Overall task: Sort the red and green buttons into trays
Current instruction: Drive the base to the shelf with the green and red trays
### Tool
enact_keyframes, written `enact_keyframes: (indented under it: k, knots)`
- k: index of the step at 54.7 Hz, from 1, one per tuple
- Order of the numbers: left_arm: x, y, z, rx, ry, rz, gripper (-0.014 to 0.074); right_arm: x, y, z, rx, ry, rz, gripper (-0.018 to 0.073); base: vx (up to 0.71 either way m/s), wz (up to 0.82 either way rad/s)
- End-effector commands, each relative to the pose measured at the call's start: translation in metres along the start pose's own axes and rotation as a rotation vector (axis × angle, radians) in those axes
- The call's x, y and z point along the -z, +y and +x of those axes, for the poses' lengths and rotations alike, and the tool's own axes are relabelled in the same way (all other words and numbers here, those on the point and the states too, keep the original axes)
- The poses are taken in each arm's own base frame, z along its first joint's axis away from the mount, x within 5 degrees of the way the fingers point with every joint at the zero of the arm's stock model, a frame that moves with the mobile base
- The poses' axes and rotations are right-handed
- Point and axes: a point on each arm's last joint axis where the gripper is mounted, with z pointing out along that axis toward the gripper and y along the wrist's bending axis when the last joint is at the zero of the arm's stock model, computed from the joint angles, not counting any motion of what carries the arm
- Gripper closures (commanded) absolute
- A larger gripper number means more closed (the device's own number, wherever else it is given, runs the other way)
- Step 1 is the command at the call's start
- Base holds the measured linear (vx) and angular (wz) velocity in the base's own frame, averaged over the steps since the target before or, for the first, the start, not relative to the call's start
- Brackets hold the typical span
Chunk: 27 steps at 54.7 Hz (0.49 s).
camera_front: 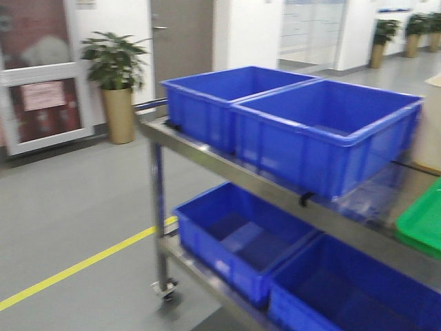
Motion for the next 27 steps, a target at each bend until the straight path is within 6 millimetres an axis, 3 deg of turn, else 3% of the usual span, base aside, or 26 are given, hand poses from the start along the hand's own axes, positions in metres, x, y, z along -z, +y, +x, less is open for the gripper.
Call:
enact_keyframes:
  k: [1, 27]
  knots:
    - [0.0044, -0.0041, -0.018, 0.0, -0.107, 0.044, 0.0598, 0.002, -0.0001, -0.0187, 0.017, -0.111, -0.01, 0.0568, 0.4, -0.68]
    - [0.0044, -0.0041, -0.018, 0.0, -0.107, 0.044, 0.0598, 0.002, -0.0001, -0.0187, 0.017, -0.111, -0.01, 0.0568, 0.32, -0.65]
